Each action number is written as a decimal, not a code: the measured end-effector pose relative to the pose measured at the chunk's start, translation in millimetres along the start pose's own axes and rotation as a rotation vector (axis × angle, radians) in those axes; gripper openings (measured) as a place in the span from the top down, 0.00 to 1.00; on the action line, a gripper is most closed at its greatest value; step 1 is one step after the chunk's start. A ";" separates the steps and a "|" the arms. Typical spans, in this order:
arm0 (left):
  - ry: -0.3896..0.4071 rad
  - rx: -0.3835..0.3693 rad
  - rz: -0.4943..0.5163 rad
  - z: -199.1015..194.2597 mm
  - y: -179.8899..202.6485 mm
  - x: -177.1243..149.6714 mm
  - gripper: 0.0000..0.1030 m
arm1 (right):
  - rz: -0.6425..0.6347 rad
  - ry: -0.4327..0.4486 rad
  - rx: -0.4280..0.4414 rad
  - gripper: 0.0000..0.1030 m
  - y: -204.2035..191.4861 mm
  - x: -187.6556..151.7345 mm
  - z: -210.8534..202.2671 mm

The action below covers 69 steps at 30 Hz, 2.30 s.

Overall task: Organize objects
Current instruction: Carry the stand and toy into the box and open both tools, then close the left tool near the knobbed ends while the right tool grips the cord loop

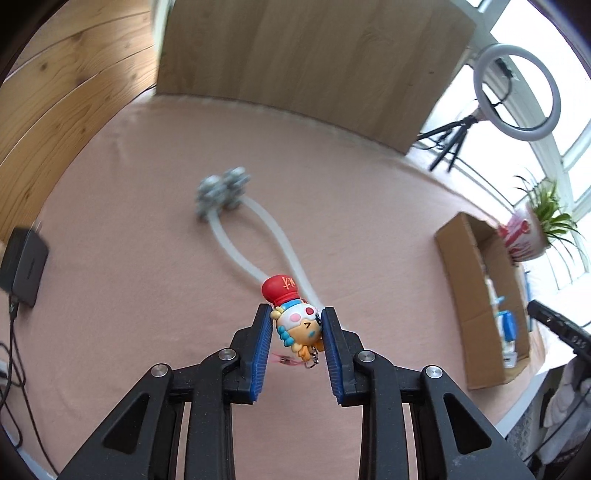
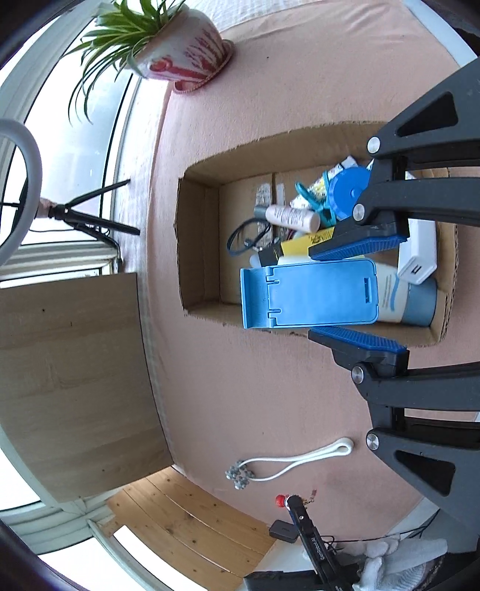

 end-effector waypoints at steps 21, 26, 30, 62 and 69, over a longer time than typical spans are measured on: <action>-0.067 -0.266 0.319 75.8 258.5 31.4 0.72 | 0.131 -0.001 -0.041 0.68 58.7 -39.6 -6.6; -0.089 -0.252 0.336 99.2 279.3 31.1 0.72 | 0.139 -0.003 -0.036 0.68 64.4 -38.6 -1.3; -0.097 -0.246 0.349 106.7 286.4 30.1 0.71 | 0.126 0.003 -0.022 0.68 64.4 -33.8 1.0; -0.096 -0.117 0.149 28.2 100.9 -12.0 0.48 | -0.024 0.033 0.036 0.49 -27.4 -15.9 4.1; -0.073 -0.057 0.041 10.7 33.3 -7.3 0.47 | -0.106 0.016 0.073 0.49 -75.0 -5.0 17.5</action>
Point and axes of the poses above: each gripper's, at about its wrist camera, not at the fingertips, and z roughly the way its jaws point, y to its right, x to its top, the point moved 3 cm from there along z, roughly the way its jaws point, and after that the axes turned 9 degrees about -z, right-handed, at the moved point
